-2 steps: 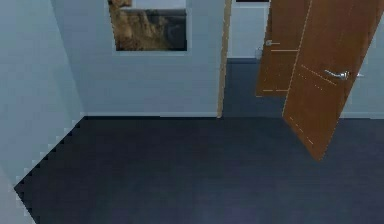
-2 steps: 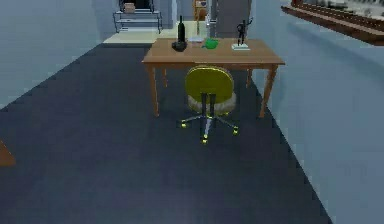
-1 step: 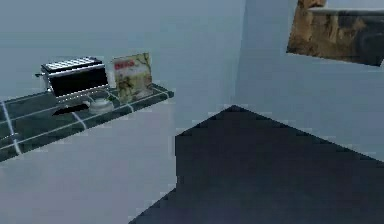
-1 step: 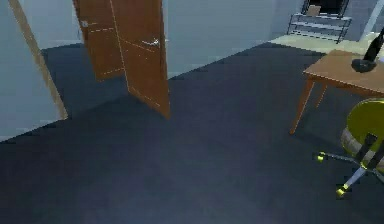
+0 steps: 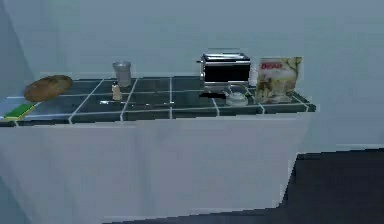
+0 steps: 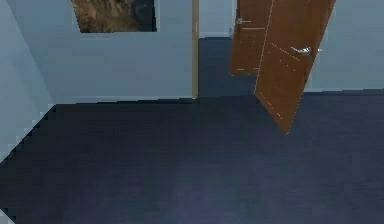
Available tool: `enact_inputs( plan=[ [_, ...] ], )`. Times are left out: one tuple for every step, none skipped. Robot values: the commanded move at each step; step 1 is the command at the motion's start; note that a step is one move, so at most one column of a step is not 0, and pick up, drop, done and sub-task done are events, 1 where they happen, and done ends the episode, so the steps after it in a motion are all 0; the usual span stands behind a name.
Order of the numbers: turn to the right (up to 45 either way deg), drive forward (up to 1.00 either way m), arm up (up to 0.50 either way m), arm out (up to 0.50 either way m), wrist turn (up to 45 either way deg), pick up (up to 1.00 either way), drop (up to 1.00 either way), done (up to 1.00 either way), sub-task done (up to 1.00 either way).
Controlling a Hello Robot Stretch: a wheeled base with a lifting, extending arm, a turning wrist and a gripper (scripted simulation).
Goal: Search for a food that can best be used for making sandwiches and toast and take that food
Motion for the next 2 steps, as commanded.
enact_inputs(
  plan=[
    [0.0, 0.45, 0.00, 0.00, 0.0, 0.00, 0.00, 0.00, 0.00],
    [-45.0, 0.00, 0.00, 0.00, 0.0, 0.00, 0.00, 0.00, 0.00]
  ],
)
